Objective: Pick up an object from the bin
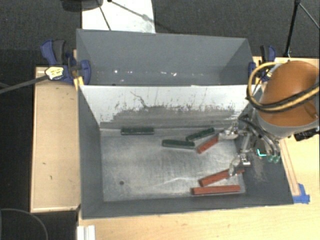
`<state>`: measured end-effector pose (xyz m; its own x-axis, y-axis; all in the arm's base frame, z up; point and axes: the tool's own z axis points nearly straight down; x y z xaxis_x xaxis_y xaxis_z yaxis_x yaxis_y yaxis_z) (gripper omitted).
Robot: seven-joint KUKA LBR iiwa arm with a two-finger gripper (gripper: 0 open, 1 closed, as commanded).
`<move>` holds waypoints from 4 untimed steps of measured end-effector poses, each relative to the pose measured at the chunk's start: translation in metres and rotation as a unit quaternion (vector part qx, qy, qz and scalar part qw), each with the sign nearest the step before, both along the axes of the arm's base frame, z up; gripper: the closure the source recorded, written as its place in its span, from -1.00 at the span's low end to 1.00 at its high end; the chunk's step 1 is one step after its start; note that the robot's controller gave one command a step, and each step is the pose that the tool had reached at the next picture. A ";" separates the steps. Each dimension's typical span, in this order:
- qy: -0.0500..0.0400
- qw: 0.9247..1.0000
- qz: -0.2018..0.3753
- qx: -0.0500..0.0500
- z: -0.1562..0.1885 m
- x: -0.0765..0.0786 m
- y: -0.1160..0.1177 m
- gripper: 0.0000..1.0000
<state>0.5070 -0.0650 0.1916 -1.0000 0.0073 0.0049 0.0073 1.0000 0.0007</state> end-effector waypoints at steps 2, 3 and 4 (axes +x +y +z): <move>-0.003 0.996 0.091 0.000 -0.106 -0.001 -0.005 1.00; -0.017 0.996 0.091 -0.001 -0.101 0.006 -0.003 -1.00; -0.017 0.996 0.092 -0.001 -0.101 0.006 -0.003 -1.00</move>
Offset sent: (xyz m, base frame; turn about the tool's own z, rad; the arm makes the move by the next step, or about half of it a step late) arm -0.0015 -0.0049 -0.1061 -0.1819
